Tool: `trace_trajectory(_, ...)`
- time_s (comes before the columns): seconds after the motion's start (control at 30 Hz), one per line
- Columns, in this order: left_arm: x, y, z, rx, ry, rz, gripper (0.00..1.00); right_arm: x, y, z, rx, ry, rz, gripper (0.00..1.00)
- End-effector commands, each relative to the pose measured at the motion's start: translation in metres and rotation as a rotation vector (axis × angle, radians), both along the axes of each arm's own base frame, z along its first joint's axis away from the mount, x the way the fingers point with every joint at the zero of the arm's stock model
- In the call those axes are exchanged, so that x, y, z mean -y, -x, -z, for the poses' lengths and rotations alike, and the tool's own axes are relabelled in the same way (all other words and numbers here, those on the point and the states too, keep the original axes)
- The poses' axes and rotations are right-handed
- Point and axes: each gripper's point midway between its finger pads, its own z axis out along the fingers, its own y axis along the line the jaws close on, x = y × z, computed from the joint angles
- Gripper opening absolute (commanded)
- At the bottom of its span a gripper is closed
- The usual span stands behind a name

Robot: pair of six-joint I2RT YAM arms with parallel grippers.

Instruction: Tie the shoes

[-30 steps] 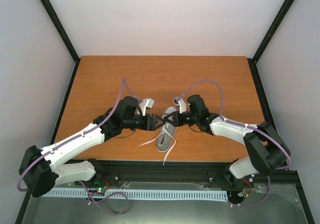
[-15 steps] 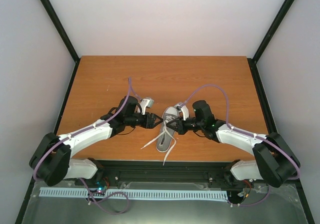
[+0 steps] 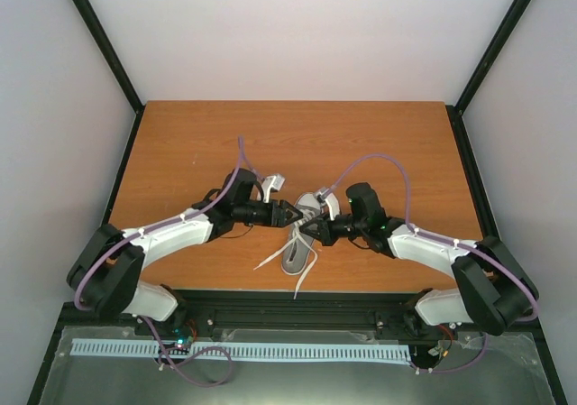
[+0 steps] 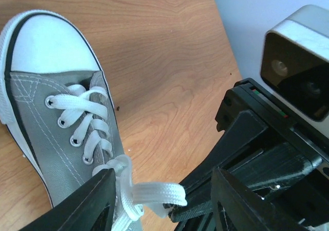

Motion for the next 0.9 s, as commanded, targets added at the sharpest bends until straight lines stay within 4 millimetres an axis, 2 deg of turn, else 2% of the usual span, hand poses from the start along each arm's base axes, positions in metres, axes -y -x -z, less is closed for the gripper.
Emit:
trace_trajectory(0.0, 0.012, -0.001, -0.010, -0.021, 0.041, 0.041, 0.52, -0.007, -0.001, -0.007, 0.047, -0.024, -0.033, 0.03)
trace_trajectory(0.17, 0.018, 0.004, -0.005, -0.046, 0.029, 0.067, 0.47, -0.007, -0.003, -0.007, 0.047, -0.024, -0.028, 0.03)
trace_trajectory(0.33, 0.022, 0.010, 0.003, -0.077, 0.012, 0.084, 0.38, -0.008, -0.005, -0.007, 0.047, -0.023, -0.023, 0.03)
trace_trajectory(0.43, 0.023, 0.013, 0.004, -0.086, 0.007, 0.087, 0.37, -0.008, -0.006, -0.007, 0.047, -0.022, -0.017, 0.03)
trace_trajectory(0.67, 0.017, 0.013, 0.011, -0.094, -0.017, 0.049, 0.08, -0.007, -0.009, -0.005, 0.045, -0.009, 0.002, 0.03)
trace_trajectory(0.73, 0.015, 0.012, 0.013, -0.089, -0.023, 0.038, 0.01, -0.004, -0.009, -0.006, 0.047, -0.001, 0.015, 0.11)
trace_trajectory(0.87, 0.009, 0.010, 0.012, -0.062, -0.034, 0.008, 0.01, 0.009, -0.009, -0.002, 0.052, 0.039, 0.083, 0.47)
